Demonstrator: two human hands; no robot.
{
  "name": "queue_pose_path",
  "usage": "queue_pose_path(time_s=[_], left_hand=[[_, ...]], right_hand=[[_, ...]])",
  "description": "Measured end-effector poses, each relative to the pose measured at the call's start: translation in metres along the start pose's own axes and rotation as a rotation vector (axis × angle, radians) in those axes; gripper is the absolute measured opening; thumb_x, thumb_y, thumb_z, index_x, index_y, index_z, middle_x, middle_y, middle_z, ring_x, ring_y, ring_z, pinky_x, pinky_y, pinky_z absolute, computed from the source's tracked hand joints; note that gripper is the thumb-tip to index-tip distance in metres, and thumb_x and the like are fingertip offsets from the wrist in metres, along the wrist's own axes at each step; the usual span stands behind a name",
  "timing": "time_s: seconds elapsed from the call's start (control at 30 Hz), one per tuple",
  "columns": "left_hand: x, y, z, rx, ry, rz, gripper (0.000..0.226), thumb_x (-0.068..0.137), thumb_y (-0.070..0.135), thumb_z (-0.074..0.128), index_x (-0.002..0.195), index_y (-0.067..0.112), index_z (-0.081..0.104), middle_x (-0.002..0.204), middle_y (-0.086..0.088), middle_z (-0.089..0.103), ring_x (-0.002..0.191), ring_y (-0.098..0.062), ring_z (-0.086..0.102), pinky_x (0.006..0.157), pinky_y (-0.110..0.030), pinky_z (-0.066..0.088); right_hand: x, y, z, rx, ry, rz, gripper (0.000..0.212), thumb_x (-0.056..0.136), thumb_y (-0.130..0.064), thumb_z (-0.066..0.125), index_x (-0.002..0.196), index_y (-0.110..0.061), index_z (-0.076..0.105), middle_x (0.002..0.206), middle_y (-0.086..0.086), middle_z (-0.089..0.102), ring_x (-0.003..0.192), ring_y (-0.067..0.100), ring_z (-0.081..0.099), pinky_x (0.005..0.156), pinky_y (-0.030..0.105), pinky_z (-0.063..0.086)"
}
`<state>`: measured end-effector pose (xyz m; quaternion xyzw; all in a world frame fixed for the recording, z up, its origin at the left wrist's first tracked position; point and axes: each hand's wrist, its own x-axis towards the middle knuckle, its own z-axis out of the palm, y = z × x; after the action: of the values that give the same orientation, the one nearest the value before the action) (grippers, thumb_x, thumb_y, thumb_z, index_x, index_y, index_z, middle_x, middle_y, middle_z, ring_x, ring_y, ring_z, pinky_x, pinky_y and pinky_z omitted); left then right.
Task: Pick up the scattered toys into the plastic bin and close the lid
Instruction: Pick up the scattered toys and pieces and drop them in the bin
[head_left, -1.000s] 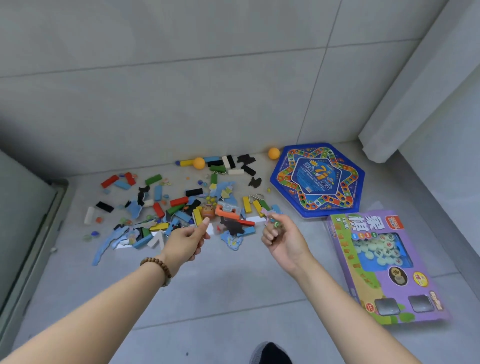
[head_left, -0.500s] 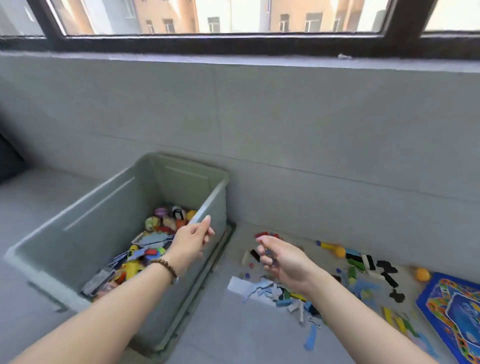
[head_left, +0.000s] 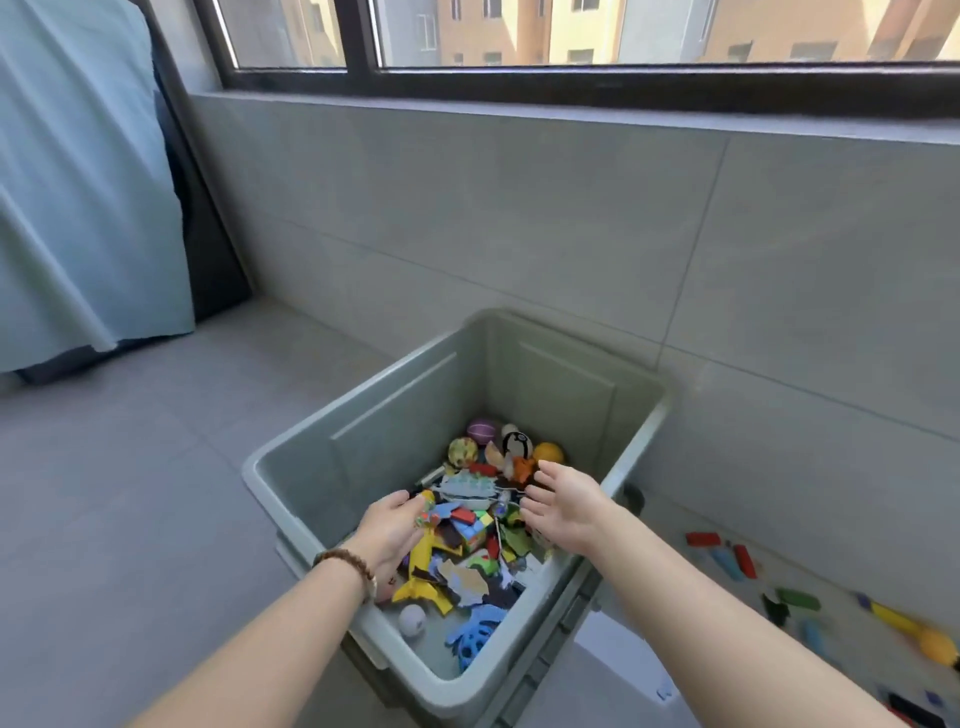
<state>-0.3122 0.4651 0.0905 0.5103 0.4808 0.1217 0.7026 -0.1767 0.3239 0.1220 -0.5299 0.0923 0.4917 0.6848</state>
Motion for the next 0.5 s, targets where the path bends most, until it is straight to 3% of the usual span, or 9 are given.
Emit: queue_pose_path(time_s=[0.07, 0.1, 0.23, 0.37, 0.5], left_hand=[[0.004, 0.0, -0.003, 0.15, 0.012, 0.054, 0.047, 0.097, 0.016, 0.048, 0.141, 0.006, 0.036, 0.129, -0.01, 0.05, 0.098, -0.018, 0.057, 0.095, -0.032, 0.044], [0.004, 0.0, -0.003, 0.226, 0.027, 0.08, 0.044, 0.097, 0.018, 0.048, 0.139, 0.008, 0.04, 0.127, -0.007, 0.052, 0.093, -0.017, 0.056, 0.093, -0.033, 0.045], [-0.011, 0.008, 0.01, 0.43, 0.034, 0.201, 0.04, 0.097, 0.021, 0.047, 0.136, 0.01, 0.044, 0.139, -0.008, 0.048, 0.125, -0.022, 0.048, 0.106, -0.034, 0.038], [-0.038, 0.021, 0.051, 0.549, -0.041, 0.389, 0.038, 0.097, 0.022, 0.047, 0.133, 0.01, 0.046, 0.136, -0.004, 0.05, 0.118, -0.016, 0.05, 0.095, -0.025, 0.041], [-0.065, 0.021, 0.113, 0.643, -0.149, 0.544, 0.034, 0.095, 0.021, 0.051, 0.128, 0.012, 0.051, 0.129, -0.004, 0.055, 0.12, -0.017, 0.051, 0.096, -0.022, 0.038]], right_hand=[[0.002, 0.0, -0.001, -0.052, -0.006, -0.014, 0.051, 0.101, -0.018, 0.038, 0.148, -0.009, 0.021, 0.156, 0.012, 0.018, 0.144, 0.03, 0.019, 0.117, 0.043, 0.023], [0.002, -0.002, -0.002, -0.077, -0.009, -0.029, 0.051, 0.1, -0.018, 0.041, 0.147, -0.009, 0.024, 0.156, 0.011, 0.02, 0.143, 0.03, 0.021, 0.116, 0.043, 0.025], [-0.01, -0.02, -0.018, -0.188, 0.004, -0.132, 0.048, 0.097, -0.017, 0.048, 0.143, -0.009, 0.033, 0.153, 0.01, 0.027, 0.139, 0.028, 0.03, 0.109, 0.04, 0.035], [-0.041, -0.053, -0.073, -0.323, 0.065, -0.238, 0.041, 0.097, -0.018, 0.049, 0.137, -0.014, 0.043, 0.147, 0.008, 0.036, 0.132, 0.027, 0.041, 0.103, 0.037, 0.041], [-0.077, -0.069, -0.154, -0.432, 0.204, -0.303, 0.035, 0.097, -0.019, 0.047, 0.132, -0.016, 0.049, 0.141, 0.004, 0.045, 0.129, 0.023, 0.044, 0.104, 0.036, 0.041]])
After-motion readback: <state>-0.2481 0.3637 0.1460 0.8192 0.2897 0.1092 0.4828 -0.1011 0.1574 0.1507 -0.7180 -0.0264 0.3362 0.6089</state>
